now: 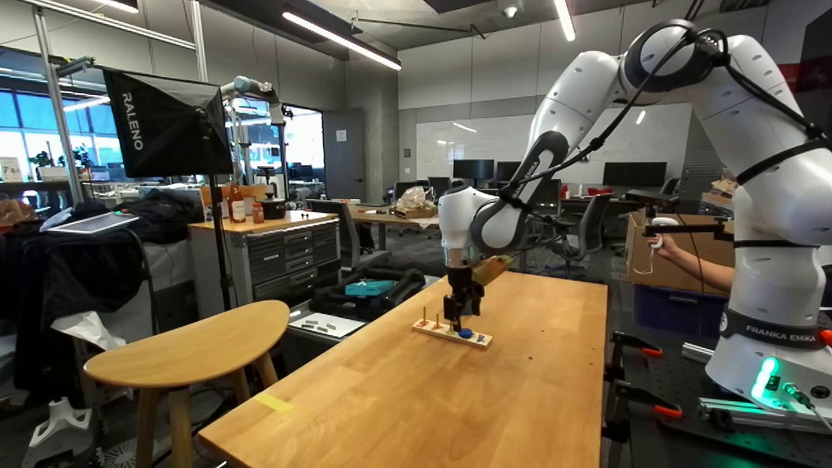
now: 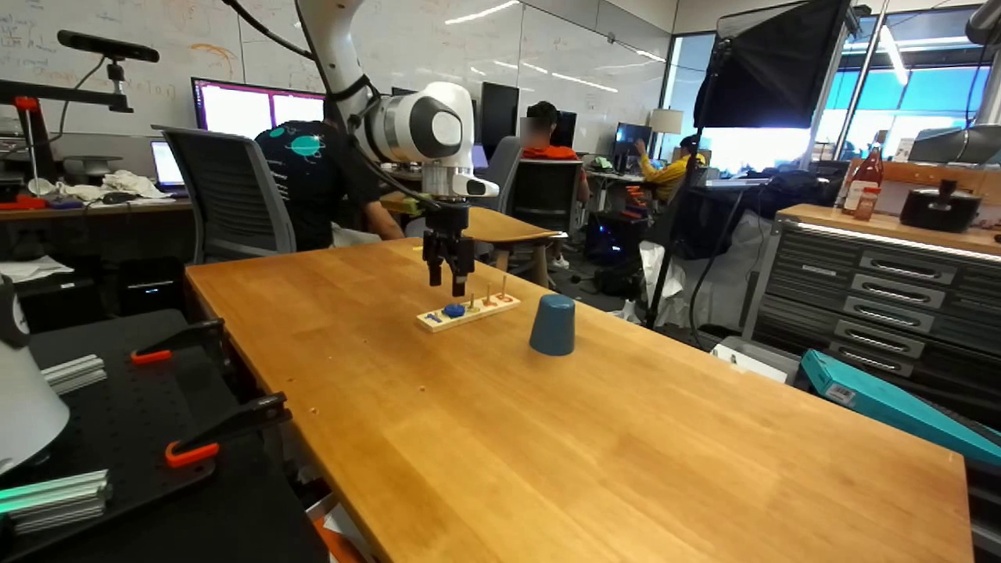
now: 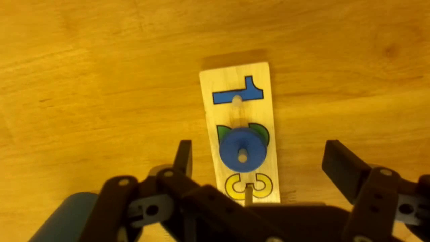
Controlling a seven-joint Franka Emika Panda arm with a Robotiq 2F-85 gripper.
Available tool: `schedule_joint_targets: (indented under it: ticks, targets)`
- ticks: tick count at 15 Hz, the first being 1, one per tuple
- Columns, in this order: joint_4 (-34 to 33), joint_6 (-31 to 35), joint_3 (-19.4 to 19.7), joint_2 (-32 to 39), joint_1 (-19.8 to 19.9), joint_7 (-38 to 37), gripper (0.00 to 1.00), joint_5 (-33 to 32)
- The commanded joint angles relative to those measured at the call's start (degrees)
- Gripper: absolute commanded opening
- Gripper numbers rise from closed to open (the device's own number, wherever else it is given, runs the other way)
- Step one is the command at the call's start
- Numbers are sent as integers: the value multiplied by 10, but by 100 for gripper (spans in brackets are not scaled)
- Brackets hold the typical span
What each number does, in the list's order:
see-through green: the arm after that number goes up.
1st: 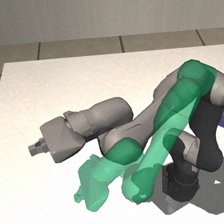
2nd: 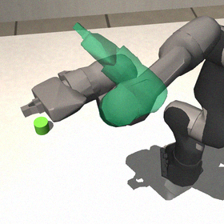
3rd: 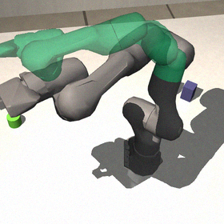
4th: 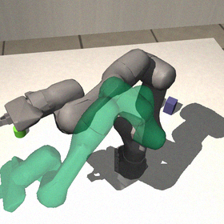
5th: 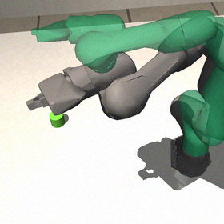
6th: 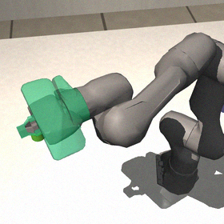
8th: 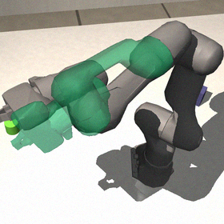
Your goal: Remove the blue ring from the wooden stand and place it on the table
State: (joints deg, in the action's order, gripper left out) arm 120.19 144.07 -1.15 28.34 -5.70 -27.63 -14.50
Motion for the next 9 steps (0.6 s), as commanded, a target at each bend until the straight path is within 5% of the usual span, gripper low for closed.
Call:
schedule_joint_targets:
  ticks: [1, 9]
  targets:
    - [-98, -43, 16, 65, -18, 28, 100, 43]
    - [-155, -96, 19, 103, -10, 61, 100, 87]
